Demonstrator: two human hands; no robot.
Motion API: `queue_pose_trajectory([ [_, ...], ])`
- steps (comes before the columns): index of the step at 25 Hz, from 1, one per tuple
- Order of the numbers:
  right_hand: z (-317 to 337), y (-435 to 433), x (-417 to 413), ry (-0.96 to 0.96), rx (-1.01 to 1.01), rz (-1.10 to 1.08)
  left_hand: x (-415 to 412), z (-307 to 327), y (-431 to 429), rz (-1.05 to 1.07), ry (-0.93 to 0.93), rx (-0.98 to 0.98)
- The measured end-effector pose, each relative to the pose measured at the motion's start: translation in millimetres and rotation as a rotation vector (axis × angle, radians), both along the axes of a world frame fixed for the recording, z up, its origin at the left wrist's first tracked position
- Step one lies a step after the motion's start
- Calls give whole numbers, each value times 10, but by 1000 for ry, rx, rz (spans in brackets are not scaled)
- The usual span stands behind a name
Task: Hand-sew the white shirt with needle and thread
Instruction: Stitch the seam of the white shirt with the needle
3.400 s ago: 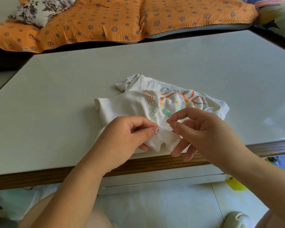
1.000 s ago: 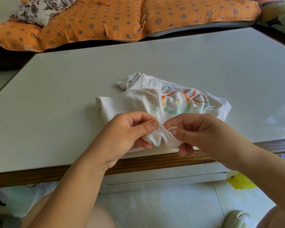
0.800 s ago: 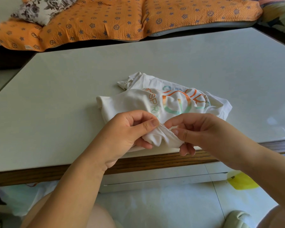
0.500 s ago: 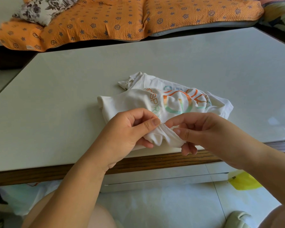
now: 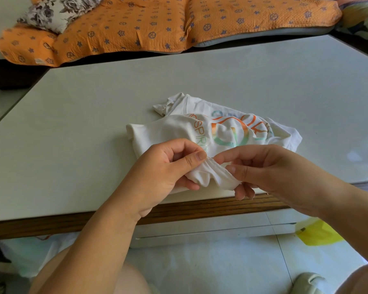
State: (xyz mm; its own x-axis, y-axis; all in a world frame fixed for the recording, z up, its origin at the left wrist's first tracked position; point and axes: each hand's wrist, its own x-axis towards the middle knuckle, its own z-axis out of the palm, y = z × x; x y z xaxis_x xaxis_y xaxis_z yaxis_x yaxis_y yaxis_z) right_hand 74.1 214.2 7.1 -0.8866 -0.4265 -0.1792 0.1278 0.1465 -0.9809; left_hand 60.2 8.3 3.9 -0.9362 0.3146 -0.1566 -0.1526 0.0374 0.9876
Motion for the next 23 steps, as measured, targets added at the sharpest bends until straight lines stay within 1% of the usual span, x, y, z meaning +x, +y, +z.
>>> queue_pose_trajectory([
  [11,1,27,-29,-24,-66,28,-10,-16,14,24,0,42],
  [18,8,34,-46,-24,-67,48,-6,-20,21,41,15,49],
  [23,39,27,-41,-27,-81,18,-7,-14,28,50,27,55],
])
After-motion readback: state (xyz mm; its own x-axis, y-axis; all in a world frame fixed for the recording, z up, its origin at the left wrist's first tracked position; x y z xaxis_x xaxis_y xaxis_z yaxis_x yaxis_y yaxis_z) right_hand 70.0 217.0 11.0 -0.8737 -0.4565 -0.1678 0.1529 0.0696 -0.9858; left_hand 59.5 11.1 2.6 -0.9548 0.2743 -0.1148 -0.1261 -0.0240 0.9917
